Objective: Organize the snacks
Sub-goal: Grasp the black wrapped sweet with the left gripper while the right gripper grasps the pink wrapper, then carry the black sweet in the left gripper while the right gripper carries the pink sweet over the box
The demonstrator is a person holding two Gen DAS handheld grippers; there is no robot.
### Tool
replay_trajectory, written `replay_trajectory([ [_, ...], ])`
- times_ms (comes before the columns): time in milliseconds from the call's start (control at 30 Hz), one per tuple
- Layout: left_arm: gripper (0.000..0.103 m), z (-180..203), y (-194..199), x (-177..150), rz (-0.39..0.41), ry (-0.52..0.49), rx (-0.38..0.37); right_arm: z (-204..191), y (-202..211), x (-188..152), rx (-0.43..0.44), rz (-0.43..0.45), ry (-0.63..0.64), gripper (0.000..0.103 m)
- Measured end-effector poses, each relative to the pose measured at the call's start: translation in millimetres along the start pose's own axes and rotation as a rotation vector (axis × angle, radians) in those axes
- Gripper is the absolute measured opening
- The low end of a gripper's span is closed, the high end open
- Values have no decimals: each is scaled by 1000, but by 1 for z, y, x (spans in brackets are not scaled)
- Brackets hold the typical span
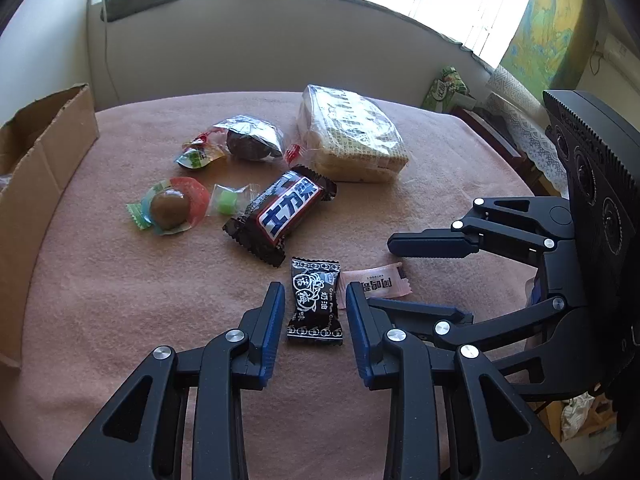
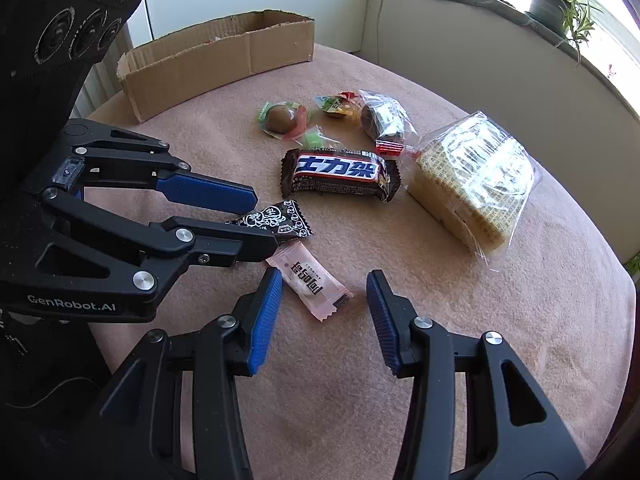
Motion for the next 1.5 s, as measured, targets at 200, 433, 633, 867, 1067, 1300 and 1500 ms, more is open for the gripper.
replay_trajectory([
  [200,30,-4,-5,1,-6,-16,25,-1,-4,7,9,4,16,46],
  [433,22,-9,-4,0,0,-29,34,-7,-8,12,23,2,30,31],
  [633,22,-11,-1,-3,11,-21,28,-7,-7,12,17,7,-10,21],
  [867,21,-19,8,-7,34,13,21,-3,0,6,4,46,-104,20],
  [1067,21,-28,25,-7,72,36,22,-2,15,6,11,88,-157,20],
  [1300,21,-41,44,-6,114,51,45,-7,27,20,4,122,-167,20],
  [1500,21,-61,62,-3,157,75,86,-17,27,40,7,146,-162,20],
])
Point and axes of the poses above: each gripper's, at about its wrist camera, not at the fingertips, and y roughly against the way its jaws point, z to its right, x to its top, the point moved 3 cm from there along -y, roughly the way its jaws point
